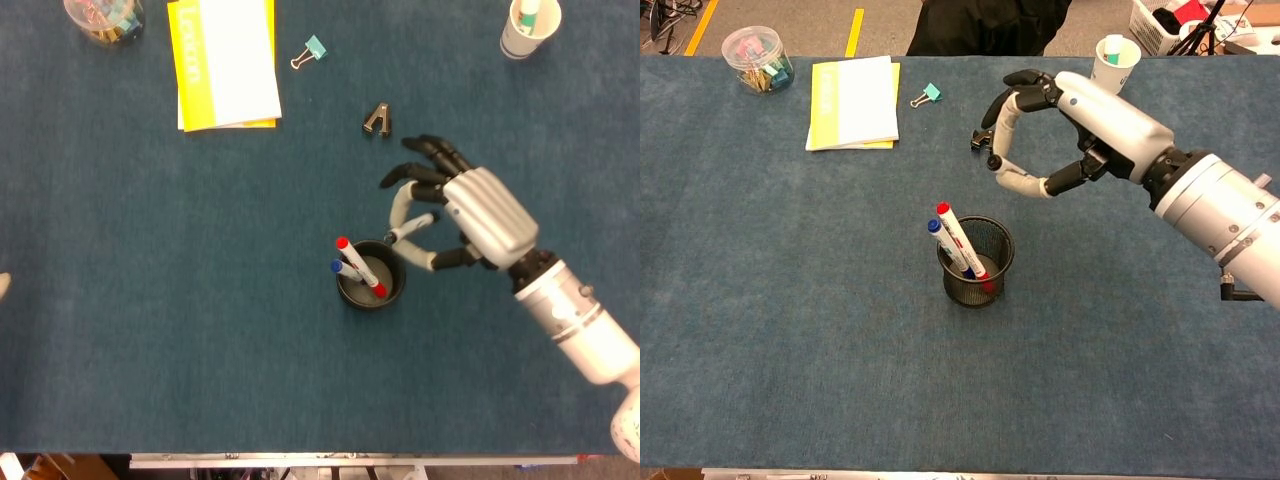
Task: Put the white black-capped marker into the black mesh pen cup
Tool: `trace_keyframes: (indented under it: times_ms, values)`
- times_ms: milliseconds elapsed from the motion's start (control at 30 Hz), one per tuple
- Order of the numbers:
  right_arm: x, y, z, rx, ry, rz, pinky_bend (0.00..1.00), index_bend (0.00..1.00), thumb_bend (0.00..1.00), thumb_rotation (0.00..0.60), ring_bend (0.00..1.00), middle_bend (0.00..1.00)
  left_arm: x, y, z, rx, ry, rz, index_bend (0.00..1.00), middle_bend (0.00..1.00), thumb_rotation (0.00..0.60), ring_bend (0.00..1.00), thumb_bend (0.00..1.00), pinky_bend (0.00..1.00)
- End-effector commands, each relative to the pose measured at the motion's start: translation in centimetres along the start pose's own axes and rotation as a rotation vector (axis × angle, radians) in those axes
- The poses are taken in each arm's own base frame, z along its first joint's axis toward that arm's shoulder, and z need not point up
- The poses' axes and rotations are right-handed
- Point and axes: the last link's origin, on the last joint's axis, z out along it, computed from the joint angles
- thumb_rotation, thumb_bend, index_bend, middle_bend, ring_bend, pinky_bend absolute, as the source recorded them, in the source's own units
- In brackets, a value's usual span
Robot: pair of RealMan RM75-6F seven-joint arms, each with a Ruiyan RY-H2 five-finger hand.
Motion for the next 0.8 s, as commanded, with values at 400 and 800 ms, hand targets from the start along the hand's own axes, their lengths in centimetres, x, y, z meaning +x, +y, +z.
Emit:
trace_keyframes:
  times_ms: [400, 800]
  values:
    - [-3.2, -2.1, 0.7, 0.086, -0.125, 0.246, 0.02, 0.64, 0.3, 0.6, 0.08, 0.34, -0.1, -0.7, -0.3, 0.023, -0.004, -0.001, 0.18, 0.18, 0.6, 0.17, 0.15, 0.15]
    - [-4.6, 0.2, 0.5, 0.056, -0.152, 0.265, 0.02, 0.64, 0.33, 0.6, 0.08, 0.34, -0.3, -0.9, -0.3, 0.026, -0.012, 0.0, 0.18, 0.18, 0.6, 0.17, 0.15, 0.15]
